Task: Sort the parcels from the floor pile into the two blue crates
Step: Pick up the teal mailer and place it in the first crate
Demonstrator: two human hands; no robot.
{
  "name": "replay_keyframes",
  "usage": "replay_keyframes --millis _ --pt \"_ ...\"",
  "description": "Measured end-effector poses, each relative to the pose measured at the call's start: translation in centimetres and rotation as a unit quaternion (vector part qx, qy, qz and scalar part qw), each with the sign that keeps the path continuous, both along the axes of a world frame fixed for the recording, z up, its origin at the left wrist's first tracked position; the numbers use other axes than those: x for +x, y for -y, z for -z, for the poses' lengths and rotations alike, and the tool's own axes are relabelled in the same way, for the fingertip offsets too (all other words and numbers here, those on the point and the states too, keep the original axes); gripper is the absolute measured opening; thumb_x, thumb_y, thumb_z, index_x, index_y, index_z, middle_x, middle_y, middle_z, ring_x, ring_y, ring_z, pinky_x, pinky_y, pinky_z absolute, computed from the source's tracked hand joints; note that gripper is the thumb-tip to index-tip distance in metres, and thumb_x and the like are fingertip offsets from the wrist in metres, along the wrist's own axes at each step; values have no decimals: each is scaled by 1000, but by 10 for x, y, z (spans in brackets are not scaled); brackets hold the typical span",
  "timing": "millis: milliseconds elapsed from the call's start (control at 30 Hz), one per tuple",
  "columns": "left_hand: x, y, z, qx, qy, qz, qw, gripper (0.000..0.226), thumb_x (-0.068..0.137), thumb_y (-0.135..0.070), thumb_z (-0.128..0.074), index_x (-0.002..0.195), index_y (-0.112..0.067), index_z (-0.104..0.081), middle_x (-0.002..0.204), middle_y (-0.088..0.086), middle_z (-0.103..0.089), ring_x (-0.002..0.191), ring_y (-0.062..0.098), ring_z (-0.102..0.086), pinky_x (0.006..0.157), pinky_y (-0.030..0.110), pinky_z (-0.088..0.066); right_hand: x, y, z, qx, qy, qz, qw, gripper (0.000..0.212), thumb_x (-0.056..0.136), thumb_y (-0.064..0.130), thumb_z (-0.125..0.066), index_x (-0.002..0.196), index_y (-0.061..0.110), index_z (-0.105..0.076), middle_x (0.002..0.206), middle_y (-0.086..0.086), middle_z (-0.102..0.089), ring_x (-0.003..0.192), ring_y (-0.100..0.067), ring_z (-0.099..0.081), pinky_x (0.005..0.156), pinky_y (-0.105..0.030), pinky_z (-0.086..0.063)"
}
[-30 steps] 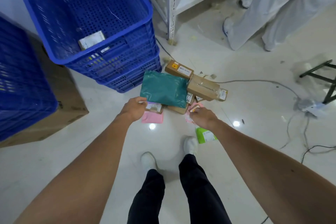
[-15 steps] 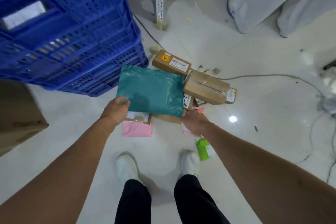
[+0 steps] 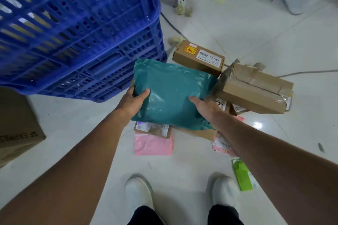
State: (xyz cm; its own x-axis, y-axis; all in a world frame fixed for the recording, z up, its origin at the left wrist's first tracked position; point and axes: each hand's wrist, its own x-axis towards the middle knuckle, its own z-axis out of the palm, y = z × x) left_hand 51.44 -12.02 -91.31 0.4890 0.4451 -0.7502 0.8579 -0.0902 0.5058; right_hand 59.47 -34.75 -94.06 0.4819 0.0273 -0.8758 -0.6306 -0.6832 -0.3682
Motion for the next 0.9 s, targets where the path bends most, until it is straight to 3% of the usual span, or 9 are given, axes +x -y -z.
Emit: replay_keyframes --millis 100,267,433,633,900 --pt "0 -1 7 -5 26 -8 1000 60 96 -46 -61 150 -43 -36 141 -6 -54 122 20 -54 108 39 -44 -1 -12 10 4 -17 39 999 86 82 72 -57 147 18 -43 143 -8 -50 125 -32 -52 111 -46 -40" --pt "0 -3 -5 -3 12 -16 1000 53 97 -43 -60 147 -37 -43 136 -3 -57 121 23 -57 107 41 -46 1 -18 -1 -7 -35 39 999 84 89 67 -53 151 13 -33 149 -9 -43 133 -31 -45 114 -44 -36" --pt "-9 0 -44 -19 6 -18 1000 47 97 -41 -60 142 -35 -48 133 -4 -60 118 23 -59 107 43 -47 -1 -14 -46 -8 -32 32 999 85 87 69 -54 151 15 -35 149 -9 -44 133 -31 -46 114 -46 -35" --pt "-28 16 -146 -29 0 -38 999 41 97 -38 -62 136 -30 -52 128 -3 -63 114 23 -62 104 43 -49 -12 5 -145 3 -9 -21 1000 80 87 70 -52 149 21 -39 147 -8 -47 130 -32 -48 113 -47 -37" --pt "-76 54 -326 -30 9 -91 995 43 98 -31 -59 140 -27 -48 127 -1 -63 112 22 -61 104 41 -48 -49 32 -333 -3 27 -147 989 71 89 66 -50 142 20 -46 138 -8 -57 124 -31 -55 107 -41 -42"
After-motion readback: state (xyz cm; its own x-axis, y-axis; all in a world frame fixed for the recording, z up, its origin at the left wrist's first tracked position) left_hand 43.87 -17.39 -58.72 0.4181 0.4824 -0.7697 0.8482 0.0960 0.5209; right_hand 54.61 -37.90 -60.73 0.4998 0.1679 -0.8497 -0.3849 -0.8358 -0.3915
